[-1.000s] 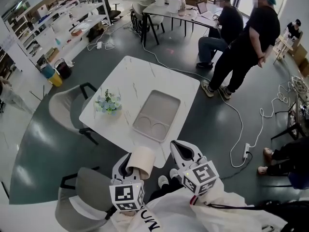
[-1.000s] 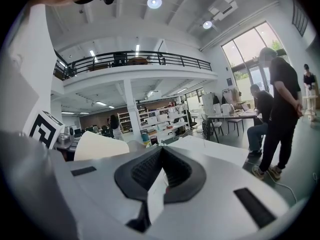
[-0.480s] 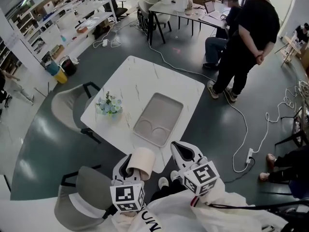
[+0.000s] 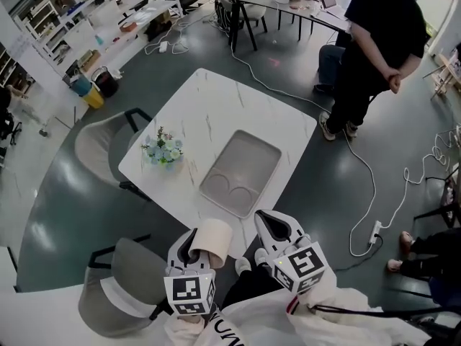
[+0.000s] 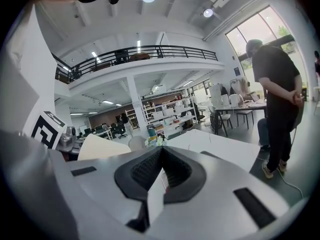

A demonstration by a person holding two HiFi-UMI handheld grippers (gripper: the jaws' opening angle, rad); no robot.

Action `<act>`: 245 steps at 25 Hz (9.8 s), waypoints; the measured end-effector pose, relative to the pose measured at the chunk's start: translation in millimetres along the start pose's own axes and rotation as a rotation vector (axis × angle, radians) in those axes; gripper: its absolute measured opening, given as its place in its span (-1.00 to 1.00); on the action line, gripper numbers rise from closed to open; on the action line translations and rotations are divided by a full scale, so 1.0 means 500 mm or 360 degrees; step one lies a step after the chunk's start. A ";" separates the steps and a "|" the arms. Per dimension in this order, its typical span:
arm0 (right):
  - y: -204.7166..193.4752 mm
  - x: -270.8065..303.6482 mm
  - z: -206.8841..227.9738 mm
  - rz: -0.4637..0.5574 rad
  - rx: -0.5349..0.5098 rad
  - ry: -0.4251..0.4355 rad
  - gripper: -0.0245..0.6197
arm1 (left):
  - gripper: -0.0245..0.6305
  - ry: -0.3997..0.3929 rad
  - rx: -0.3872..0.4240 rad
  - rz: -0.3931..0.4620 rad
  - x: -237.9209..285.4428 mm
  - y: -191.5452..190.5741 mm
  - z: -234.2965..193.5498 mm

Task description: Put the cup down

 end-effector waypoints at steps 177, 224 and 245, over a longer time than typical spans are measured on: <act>-0.271 0.280 0.247 -0.0201 0.0425 -0.0273 -0.91 | -0.66 -0.0212 0.1021 -0.1379 0.650 -0.073 -0.125; -0.065 0.064 0.068 -0.0031 0.0150 -0.0188 -0.91 | -0.84 -0.0082 0.0585 -0.0642 0.289 0.052 -0.093; 0.092 0.010 -0.014 0.0059 -0.0032 -0.0003 -0.91 | -0.89 0.0065 0.0136 0.0050 0.032 0.097 -0.044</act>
Point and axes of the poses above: the fingertips, and each gripper's own axes: x forward along the fingers, z to its right, y out of its top, the point moved 10 cm from there along -x, backward along the fingers, and after that the axes turned 8 degrees about -x, right-handed, at the moved point
